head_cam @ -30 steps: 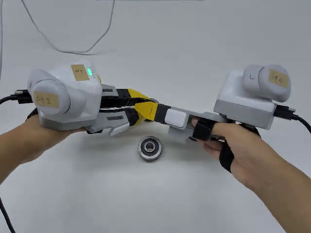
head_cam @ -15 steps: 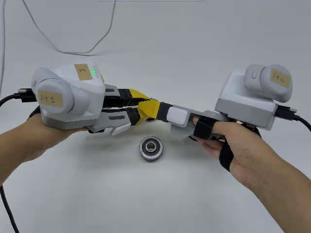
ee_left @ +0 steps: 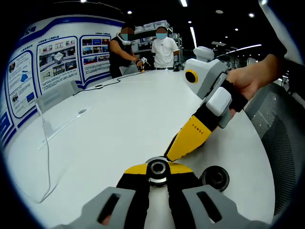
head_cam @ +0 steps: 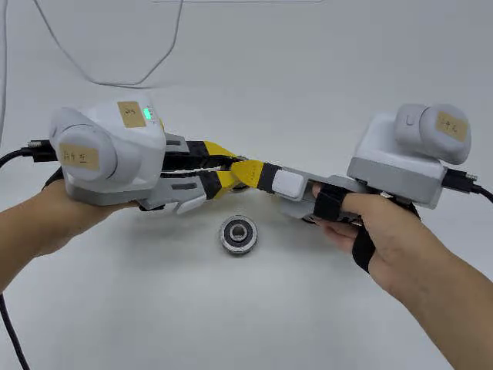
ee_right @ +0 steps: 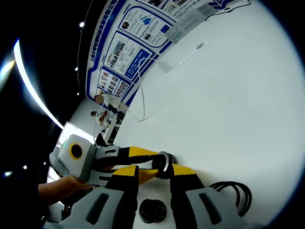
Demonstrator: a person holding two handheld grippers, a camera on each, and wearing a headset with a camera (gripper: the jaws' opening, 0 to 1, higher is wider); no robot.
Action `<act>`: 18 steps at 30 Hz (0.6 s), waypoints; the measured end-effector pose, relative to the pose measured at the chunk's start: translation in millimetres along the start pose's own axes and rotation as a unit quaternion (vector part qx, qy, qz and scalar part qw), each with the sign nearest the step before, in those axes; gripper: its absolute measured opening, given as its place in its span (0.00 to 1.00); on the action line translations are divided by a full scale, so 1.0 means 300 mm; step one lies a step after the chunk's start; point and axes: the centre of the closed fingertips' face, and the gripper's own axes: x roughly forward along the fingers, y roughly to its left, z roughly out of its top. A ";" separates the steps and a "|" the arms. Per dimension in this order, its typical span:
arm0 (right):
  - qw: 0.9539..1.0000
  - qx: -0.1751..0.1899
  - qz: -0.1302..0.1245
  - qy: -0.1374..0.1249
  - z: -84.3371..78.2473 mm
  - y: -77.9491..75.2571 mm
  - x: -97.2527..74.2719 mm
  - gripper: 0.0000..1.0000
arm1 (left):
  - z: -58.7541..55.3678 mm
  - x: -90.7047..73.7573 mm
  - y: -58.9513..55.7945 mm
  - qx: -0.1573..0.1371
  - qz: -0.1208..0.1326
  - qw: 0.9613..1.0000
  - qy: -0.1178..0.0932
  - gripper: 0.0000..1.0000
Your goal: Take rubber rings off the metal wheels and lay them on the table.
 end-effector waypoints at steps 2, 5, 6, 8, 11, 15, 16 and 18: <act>1.000 0.003 -0.005 0.002 -0.001 -0.009 0.004 0.24 | 0.000 0.000 0.000 0.001 -0.001 1.000 0.000 0.13; 1.000 0.010 -0.016 0.000 0.002 -0.026 0.007 0.19 | -0.001 0.000 0.001 0.002 -0.001 1.000 0.000 0.13; 1.000 0.015 -0.021 0.001 0.001 -0.034 0.008 0.17 | -0.001 0.000 0.001 0.002 -0.001 1.000 0.000 0.13; 0.999 0.022 -0.029 0.002 0.000 -0.044 0.009 0.12 | -0.001 0.000 0.002 0.002 -0.001 1.000 -0.001 0.13; 0.999 0.019 -0.035 0.007 -0.002 -0.052 0.010 0.09 | -0.001 0.001 0.003 0.003 -0.001 1.000 -0.001 0.13; 0.999 0.013 -0.039 0.012 -0.003 -0.057 0.011 0.06 | -0.001 0.001 0.003 0.003 -0.002 1.000 -0.001 0.13; 0.999 0.012 -0.040 0.013 -0.002 -0.057 0.011 0.06 | -0.001 0.001 0.003 0.004 -0.002 1.000 -0.001 0.13; 0.999 0.007 -0.044 0.014 -0.002 -0.055 0.010 0.06 | -0.001 0.001 0.003 0.005 -0.002 1.000 0.000 0.13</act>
